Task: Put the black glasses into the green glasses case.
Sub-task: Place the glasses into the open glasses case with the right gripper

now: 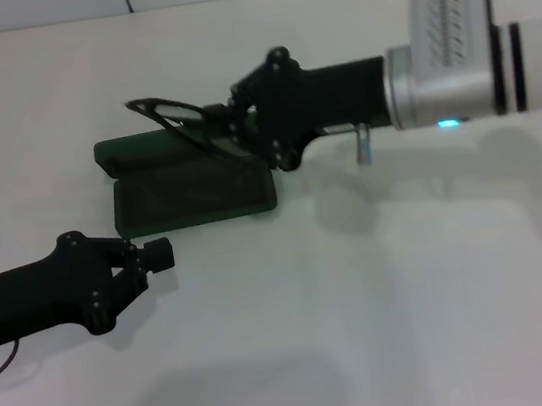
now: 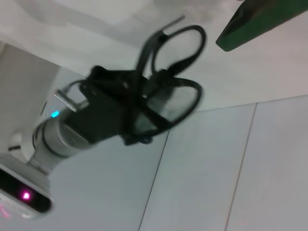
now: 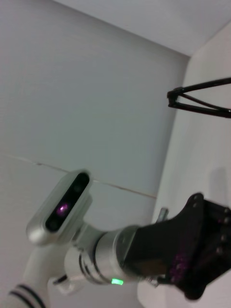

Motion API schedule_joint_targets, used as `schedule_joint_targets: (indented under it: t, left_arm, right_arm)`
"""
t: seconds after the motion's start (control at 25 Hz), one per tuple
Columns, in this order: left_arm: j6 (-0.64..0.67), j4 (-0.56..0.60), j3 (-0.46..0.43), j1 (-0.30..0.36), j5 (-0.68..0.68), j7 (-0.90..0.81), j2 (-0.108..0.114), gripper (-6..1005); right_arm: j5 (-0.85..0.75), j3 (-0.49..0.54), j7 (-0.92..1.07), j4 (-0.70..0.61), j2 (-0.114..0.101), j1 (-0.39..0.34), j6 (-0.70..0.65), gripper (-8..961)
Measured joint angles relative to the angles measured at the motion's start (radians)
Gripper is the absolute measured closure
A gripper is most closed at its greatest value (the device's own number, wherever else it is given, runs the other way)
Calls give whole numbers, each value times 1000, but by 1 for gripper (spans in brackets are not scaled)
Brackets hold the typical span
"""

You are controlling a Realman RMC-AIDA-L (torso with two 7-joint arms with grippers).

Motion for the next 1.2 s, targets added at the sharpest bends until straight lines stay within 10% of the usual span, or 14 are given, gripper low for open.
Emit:
schedule_joint_targets:
  t: [0.32, 1.2]
  left_arm:
    - [0, 0, 8, -1, 3, 6, -4, 996]
    - [3, -9, 10, -12, 30, 7, -16, 997]
  right_arm:
    - [-100, -40, 164, 101, 2, 167, 68, 845]
    - [-103, -223, 203, 100, 2, 185, 247, 839]
